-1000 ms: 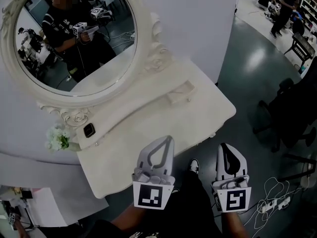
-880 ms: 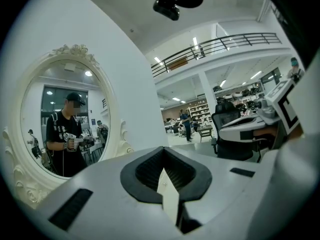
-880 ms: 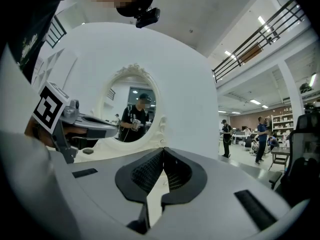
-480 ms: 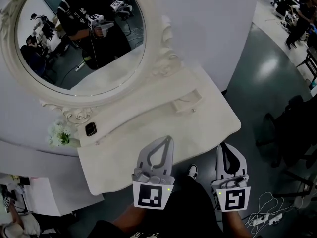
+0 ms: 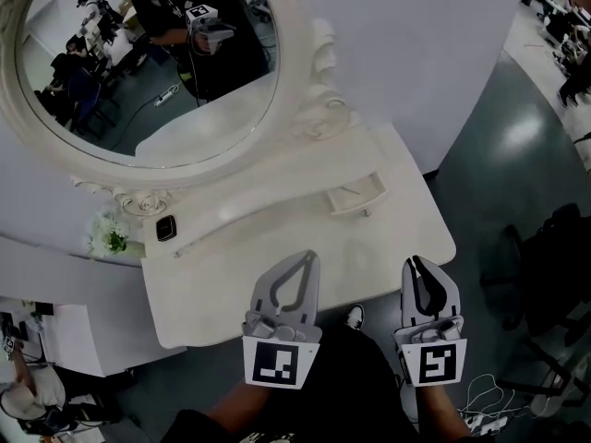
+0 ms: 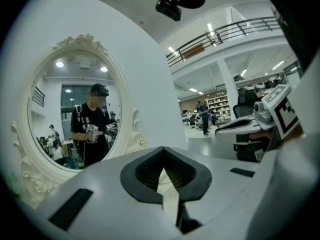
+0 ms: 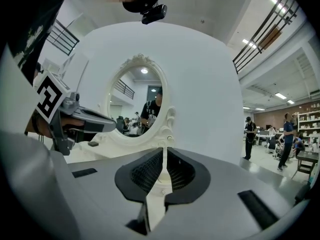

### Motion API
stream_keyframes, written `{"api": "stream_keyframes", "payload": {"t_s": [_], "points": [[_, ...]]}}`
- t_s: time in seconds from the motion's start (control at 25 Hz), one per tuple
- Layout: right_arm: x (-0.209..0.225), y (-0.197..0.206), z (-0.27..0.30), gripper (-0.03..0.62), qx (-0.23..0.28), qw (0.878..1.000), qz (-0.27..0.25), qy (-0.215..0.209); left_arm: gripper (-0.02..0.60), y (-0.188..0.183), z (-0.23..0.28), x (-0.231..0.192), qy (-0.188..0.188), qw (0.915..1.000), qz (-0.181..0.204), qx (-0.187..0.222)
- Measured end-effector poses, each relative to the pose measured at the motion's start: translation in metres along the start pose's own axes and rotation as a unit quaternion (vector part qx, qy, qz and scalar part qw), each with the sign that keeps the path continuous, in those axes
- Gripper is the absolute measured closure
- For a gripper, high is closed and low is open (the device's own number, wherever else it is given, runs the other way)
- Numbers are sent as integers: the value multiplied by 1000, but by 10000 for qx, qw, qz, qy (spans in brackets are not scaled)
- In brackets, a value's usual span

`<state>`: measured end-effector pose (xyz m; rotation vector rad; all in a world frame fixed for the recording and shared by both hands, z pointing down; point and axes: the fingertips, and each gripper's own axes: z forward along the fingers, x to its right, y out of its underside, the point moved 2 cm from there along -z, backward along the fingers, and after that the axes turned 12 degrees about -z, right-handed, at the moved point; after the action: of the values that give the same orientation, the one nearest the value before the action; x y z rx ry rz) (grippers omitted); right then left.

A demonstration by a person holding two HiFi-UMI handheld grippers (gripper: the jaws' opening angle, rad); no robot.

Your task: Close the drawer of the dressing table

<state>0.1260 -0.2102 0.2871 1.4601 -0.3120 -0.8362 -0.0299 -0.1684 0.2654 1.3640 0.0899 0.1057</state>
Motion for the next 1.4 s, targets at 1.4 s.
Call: {"api": "stream_keyframes", "payload": {"t_s": [1.4], "points": [[-36, 125, 112, 456, -1219, 9868, 366, -1003, 580, 111, 91, -32, 480, 9891, -411, -1332]]}}
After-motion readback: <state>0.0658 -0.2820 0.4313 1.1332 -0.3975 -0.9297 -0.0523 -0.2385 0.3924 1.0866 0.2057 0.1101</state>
